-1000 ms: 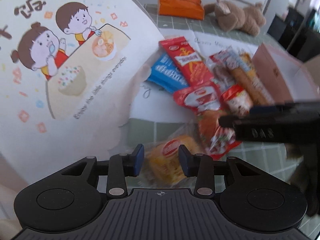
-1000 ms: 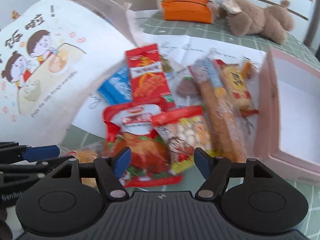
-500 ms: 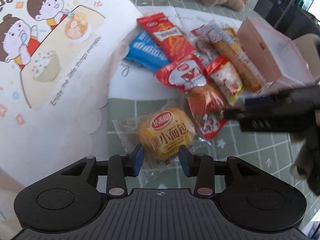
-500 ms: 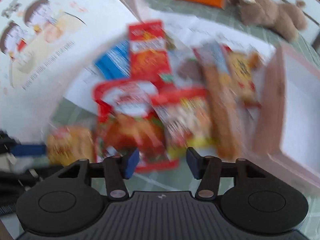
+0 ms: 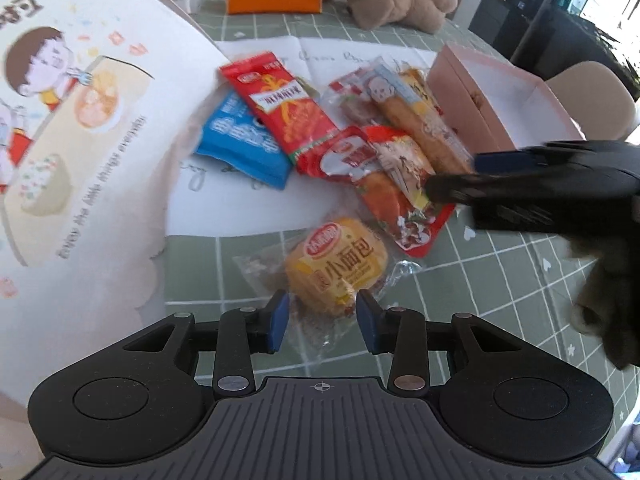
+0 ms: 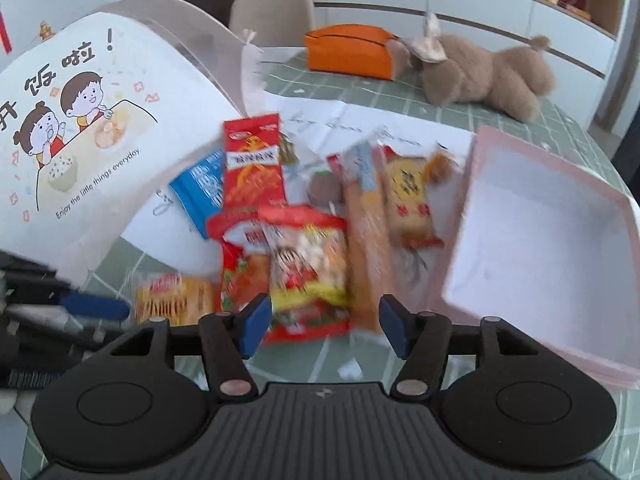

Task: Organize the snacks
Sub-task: 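Move left gripper to the yellow bread bun while right gripper approaches the red-yellow candy bag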

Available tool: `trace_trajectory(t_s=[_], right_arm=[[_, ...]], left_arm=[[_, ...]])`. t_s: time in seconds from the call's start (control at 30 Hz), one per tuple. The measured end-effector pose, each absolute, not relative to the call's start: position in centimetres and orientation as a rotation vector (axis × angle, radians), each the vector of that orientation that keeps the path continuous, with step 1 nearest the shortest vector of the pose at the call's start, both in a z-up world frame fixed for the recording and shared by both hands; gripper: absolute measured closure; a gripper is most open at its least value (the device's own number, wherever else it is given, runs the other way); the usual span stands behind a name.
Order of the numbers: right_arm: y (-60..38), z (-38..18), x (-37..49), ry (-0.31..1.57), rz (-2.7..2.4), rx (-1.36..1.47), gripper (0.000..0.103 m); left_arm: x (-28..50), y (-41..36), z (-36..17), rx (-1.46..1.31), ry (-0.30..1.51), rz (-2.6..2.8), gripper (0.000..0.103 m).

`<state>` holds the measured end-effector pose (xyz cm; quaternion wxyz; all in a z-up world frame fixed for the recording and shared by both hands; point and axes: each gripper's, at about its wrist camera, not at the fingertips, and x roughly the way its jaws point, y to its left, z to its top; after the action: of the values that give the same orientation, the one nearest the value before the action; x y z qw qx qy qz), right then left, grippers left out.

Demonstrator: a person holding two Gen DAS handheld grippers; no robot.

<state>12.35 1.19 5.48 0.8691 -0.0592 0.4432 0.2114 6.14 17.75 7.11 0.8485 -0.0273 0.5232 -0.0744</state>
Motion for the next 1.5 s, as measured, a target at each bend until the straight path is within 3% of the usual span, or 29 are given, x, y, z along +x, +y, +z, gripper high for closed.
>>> trace_trajectory(t_s=[0.27,0.4,0.5,0.63,0.7,0.77,0.83,0.9,1.2,1.4,1.5], right_arm=[[5.1,2.8,16.0,0.969,0.407,-0.105,0.036],[3.2,3.1,14.0,1.024,0.426,-0.085,0.05],[0.5,2.9,12.0,1.065,0.403,-0.08,0.054],[-3.3,2.7,9.3,1.083,0.343,-0.09,0.06],[-4.5,2.6,8.2,1.08,0.307,-0.137,0.06],[-5.5,2.8,7.4,1.081,0.31,-0.133,0.057],[-6.4,3.3,6.9,1.072,0.325,-0.092,0.037],[-7.0,4.1,6.6,1.034,0.336,-0.066,0.027],[-6.5,3.6,9.8,1.002,0.245,0.018,0.026],[-6.1,2.5,9.5,1.052,0.265,0.049,0.026],[-6.6,2.3,9.2,1.057,0.258,0.052,0.026]], left_arm=[[6.1,16.9,9.2,0.128,1.031,-0.222,0.062],[7.3,15.2,6.8,0.211,1.101,-0.291,0.061],[7.6,14.1,5.8,0.261,1.098,-0.302,0.051],[8.3,13.9,5.7,0.206,1.09,-0.287,0.053],[8.3,14.0,5.8,0.173,1.091,-0.276,0.061],[8.1,14.0,6.0,0.125,1.1,-0.264,0.068],[7.4,14.2,5.9,0.051,1.124,-0.279,0.078],[6.3,14.2,5.6,-0.025,1.165,-0.334,0.082],[3.8,13.6,8.4,-0.041,1.055,-0.301,0.08],[6.6,12.6,7.9,0.173,1.028,-0.251,0.077],[7.6,11.8,6.4,0.243,1.053,-0.276,0.065]])
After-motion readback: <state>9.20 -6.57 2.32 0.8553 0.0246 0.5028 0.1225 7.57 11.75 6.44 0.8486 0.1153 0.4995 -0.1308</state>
